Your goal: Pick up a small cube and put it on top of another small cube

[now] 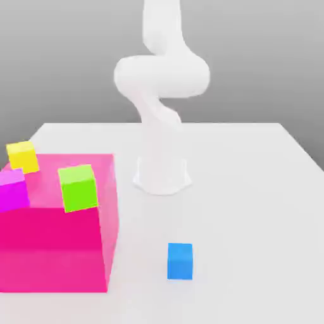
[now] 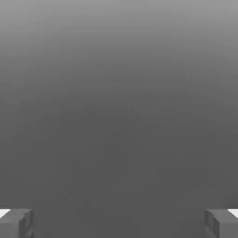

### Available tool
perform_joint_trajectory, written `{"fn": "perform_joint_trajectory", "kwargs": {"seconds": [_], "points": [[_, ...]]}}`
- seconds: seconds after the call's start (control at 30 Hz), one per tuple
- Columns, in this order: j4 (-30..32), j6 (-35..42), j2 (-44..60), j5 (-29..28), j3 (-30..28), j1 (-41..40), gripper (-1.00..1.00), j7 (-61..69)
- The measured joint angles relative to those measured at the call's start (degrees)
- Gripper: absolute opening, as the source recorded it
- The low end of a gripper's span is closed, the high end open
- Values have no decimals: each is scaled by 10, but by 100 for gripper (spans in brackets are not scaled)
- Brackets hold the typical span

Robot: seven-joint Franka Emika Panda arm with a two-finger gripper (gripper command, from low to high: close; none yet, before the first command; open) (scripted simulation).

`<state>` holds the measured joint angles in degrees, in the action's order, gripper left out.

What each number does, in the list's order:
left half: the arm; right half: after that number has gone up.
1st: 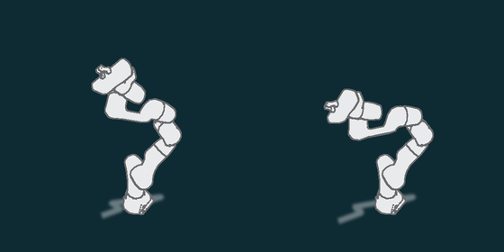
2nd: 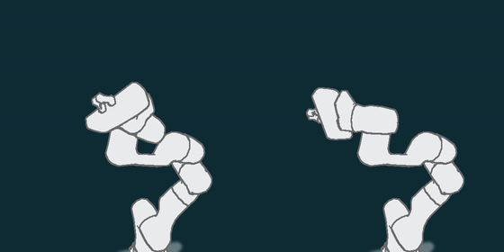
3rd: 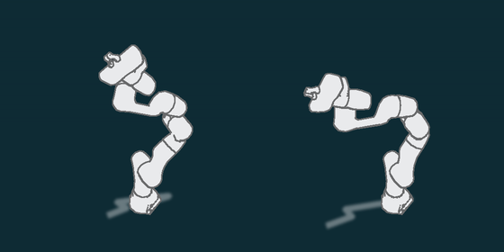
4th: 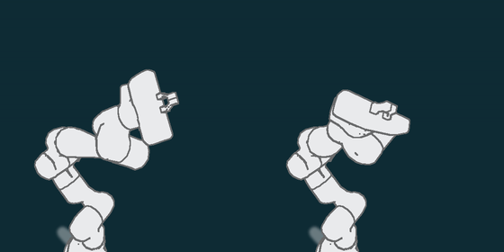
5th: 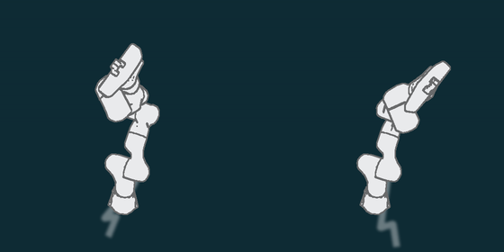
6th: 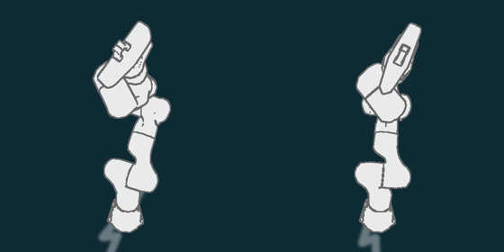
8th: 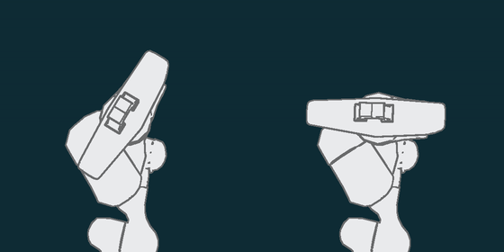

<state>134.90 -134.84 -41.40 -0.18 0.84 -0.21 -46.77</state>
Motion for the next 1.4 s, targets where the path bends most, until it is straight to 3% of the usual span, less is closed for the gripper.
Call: {"fn": "perform_joint_trajectory", "kwargs": {"seconds": [0.63, 0.87, 0.9, 1.13, 1.4], "points": [[265, -274, 406, -4, 48, 3, 0, -73], [254, -391, 551, -38, 12, 33, 0, -102], [251, -403, 565, -40, 7, 37, -100, -104], [251, -403, 565, -43, 7, 37, -100, -106], [272, -286, 413, -8, 29, 26, -100, -82]]}}
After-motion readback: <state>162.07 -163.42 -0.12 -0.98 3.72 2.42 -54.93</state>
